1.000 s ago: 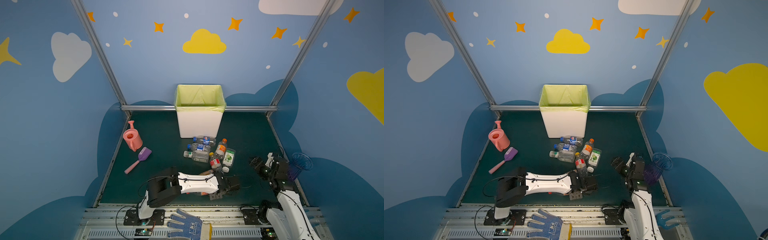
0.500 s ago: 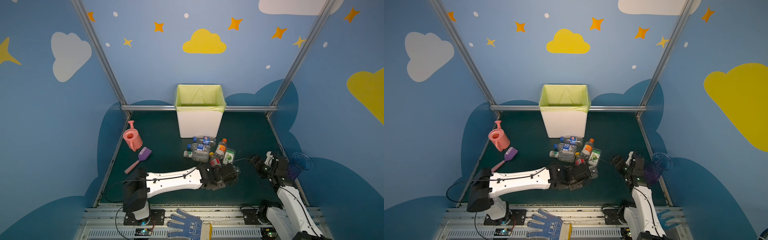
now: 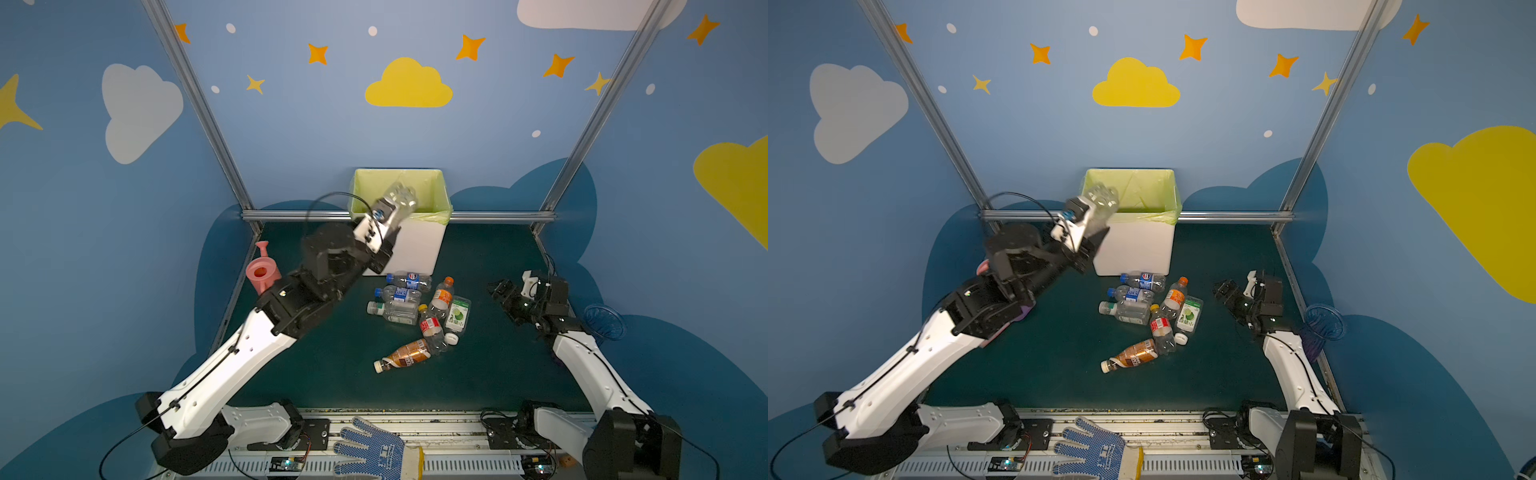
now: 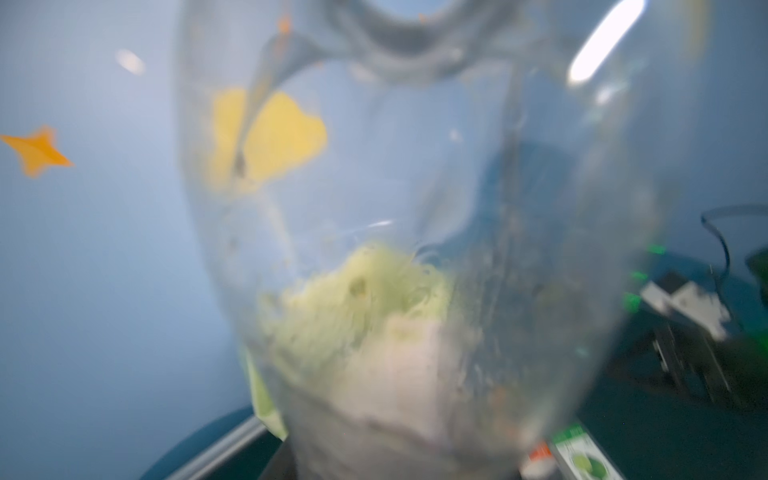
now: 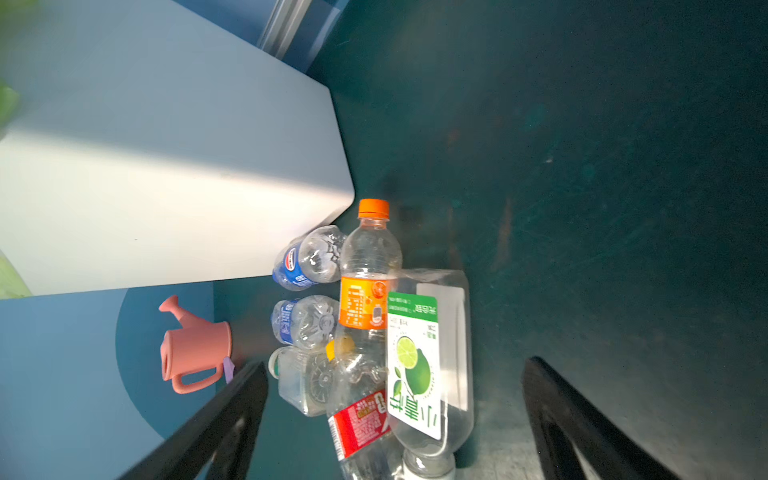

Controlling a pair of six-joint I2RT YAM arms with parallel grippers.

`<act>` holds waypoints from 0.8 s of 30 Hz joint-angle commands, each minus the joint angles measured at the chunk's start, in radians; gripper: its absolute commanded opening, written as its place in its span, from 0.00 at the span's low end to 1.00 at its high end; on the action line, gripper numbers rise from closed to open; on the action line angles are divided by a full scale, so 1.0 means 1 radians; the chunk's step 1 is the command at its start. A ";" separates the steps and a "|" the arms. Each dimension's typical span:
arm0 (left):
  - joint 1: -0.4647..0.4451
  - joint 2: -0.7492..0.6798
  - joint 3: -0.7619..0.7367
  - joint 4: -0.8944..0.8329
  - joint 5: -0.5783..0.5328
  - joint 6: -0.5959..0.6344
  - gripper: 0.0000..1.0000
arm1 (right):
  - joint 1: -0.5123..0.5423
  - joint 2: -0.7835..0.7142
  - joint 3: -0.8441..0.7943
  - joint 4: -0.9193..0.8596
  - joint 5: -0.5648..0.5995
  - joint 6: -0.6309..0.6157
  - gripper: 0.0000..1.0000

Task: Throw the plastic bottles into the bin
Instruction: 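Lift the clear bottle over the bin and open the left gripper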

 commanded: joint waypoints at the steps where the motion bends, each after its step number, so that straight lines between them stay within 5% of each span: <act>1: 0.082 0.044 0.111 0.192 0.152 0.005 0.47 | 0.011 0.018 0.044 -0.003 0.004 -0.014 0.94; 8: 0.249 0.330 0.356 0.295 0.298 -0.225 0.49 | 0.005 -0.005 0.085 -0.080 0.061 -0.057 0.94; 13: 0.322 0.727 0.759 -0.038 0.300 -0.432 0.57 | -0.001 -0.016 0.084 -0.097 0.058 -0.059 0.94; 16: 0.325 0.862 0.992 -0.188 0.329 -0.454 0.74 | 0.000 -0.024 0.090 -0.127 0.051 -0.076 0.94; 21: 0.321 0.824 1.018 -0.045 0.407 -0.473 0.99 | 0.002 -0.047 0.064 -0.143 0.066 -0.061 0.94; 24: 0.305 0.746 0.932 -0.004 0.422 -0.452 1.00 | 0.010 -0.044 0.056 -0.167 0.081 -0.055 0.94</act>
